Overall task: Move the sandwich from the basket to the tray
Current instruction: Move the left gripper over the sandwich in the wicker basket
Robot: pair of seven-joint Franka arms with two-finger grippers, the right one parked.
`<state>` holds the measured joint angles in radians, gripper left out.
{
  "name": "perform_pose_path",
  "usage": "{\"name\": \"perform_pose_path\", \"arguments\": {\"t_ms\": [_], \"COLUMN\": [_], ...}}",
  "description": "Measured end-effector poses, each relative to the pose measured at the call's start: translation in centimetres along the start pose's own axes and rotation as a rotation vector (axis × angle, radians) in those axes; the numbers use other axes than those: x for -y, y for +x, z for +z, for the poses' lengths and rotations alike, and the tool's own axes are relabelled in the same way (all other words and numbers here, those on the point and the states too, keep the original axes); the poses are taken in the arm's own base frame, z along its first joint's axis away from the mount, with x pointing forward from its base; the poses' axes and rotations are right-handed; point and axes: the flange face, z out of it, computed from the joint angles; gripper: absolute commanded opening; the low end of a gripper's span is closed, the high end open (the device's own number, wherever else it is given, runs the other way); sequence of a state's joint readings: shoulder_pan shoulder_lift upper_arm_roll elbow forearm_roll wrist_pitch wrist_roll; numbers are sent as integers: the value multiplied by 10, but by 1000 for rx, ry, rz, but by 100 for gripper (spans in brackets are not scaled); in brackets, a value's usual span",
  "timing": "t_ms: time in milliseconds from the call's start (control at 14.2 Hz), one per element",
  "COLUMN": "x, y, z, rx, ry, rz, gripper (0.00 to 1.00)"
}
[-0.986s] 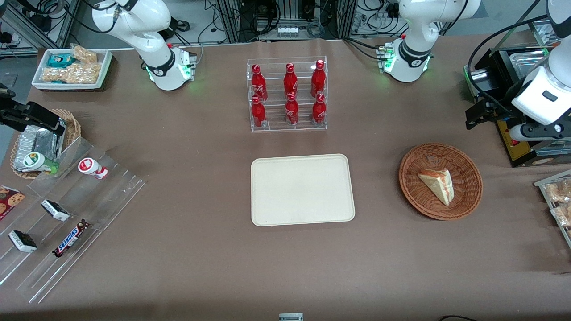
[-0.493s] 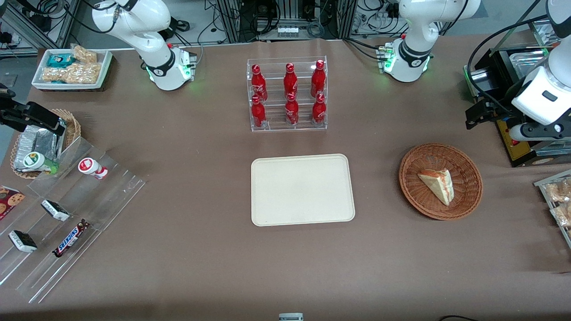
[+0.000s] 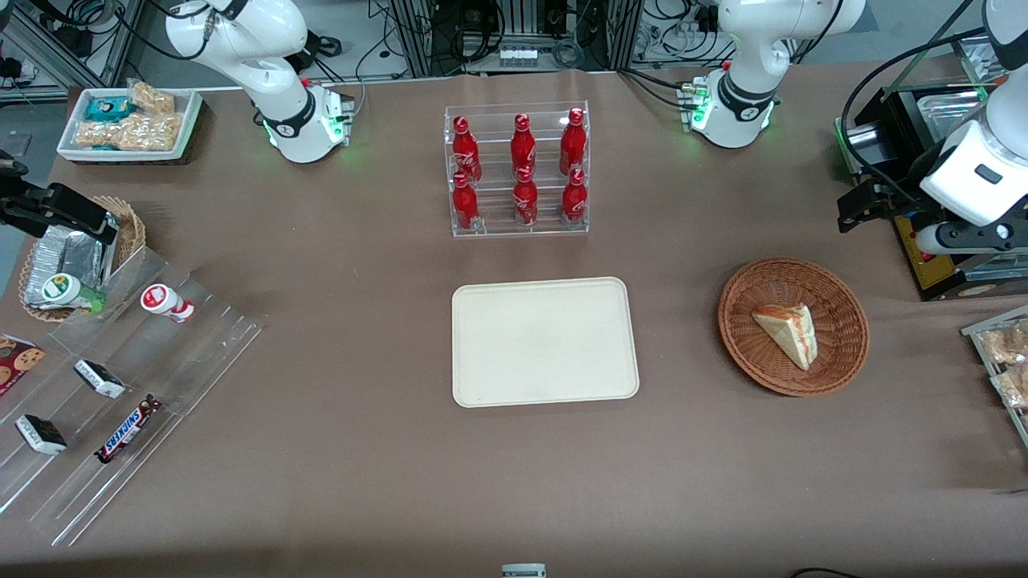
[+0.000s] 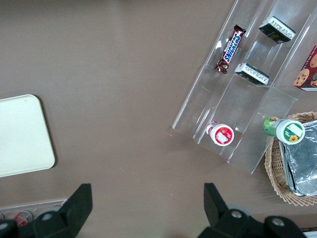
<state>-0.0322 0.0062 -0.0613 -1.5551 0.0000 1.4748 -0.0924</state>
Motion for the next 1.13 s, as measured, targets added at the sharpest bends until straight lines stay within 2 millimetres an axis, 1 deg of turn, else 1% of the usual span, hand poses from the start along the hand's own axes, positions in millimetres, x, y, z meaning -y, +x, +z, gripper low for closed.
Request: {"name": "perform_pose_path", "arguments": {"t_ms": [141,211,282,352,563,704,845,986,1127], "x": [2,4,5,7,8,9,16,31,46], "y": [1,4,9,16,43,52,54,49,41], "z": [2,7,16,32,93,139,188,234,267], "rx": [4,13,32,63,140,152,133,114,99], "ry": [1,2,3,4,6,8,12,10,9], "rz": [-4,-7,-10,-12,-16,-23,-53,-83,-116], "gripper": [100,100,100,100,100,100,100,100,100]}}
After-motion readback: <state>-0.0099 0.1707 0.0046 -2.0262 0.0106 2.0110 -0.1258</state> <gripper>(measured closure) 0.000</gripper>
